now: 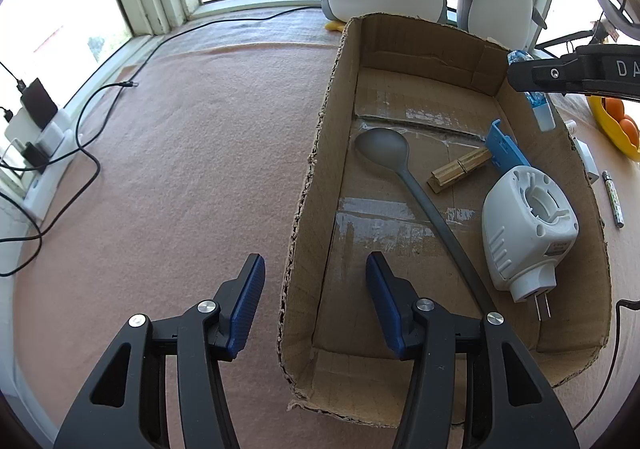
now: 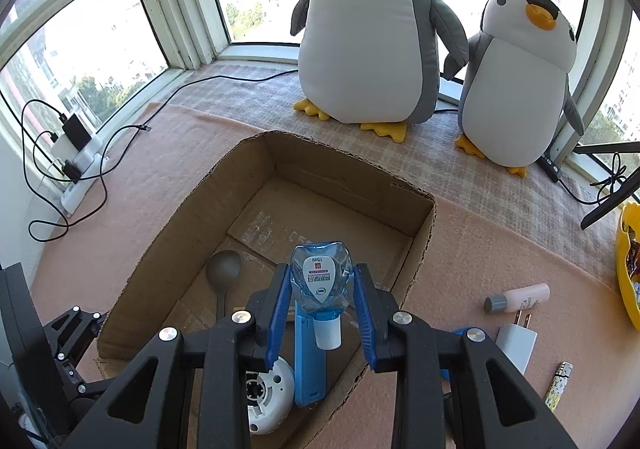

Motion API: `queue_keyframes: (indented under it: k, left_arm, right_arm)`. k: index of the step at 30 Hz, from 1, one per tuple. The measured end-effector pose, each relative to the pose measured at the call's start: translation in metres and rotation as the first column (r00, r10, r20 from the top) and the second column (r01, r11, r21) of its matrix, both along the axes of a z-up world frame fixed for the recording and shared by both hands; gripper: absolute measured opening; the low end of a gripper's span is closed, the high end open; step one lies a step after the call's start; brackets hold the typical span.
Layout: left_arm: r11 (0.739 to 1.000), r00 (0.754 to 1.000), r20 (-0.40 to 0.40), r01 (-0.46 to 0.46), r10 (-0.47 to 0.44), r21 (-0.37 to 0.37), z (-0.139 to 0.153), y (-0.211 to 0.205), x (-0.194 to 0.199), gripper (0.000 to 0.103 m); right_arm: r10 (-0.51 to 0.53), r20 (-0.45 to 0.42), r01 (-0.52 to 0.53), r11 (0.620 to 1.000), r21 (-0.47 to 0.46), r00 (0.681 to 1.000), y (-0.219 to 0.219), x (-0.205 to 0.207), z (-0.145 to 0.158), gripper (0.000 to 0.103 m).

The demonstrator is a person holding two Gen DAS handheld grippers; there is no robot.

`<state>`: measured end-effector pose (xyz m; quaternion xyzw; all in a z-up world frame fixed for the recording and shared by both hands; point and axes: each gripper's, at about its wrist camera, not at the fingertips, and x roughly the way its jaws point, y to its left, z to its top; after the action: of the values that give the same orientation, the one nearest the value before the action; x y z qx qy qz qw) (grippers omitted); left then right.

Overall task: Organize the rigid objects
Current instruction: 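Carry the blue sanitizer bottle into the box and release it, then move the right tool to the patterned lighter and grasp it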

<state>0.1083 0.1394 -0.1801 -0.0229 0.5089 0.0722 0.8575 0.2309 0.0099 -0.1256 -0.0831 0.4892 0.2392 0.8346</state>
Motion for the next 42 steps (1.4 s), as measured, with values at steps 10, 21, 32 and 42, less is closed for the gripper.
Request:
queue_keyframes:
  k: [10,21,32,42]
  left_arm:
    - [1.000,1.000,0.001,0.000,0.000,0.000,0.000,0.000,0.000,0.053]
    - [1.000,1.000,0.001,0.000,0.000,0.001,0.000,0.000,0.000,0.053]
    - [1.000,1.000,0.002,0.002,-0.002,0.006,0.000,0.001,0.000,0.053]
    - [1.000,1.000,0.003,0.002,-0.002,0.006,0.000,0.002,0.000,0.053]
  right_arm:
    - [-0.010,0.046,0.010,1.000,-0.006,0.999,-0.001,-0.004,0.012,0.069]
    - [-0.009,0.059,0.011,1.000,-0.020,0.998,-0.004,-0.011,0.014,0.070]
    - [-0.057,0.057,0.057,0.998,-0.012,0.997,-0.043,-0.025,0.024,0.070]
    - [-0.183,0.026,0.183,0.983,-0.013,0.983,-0.118,-0.031,0.019,0.070]
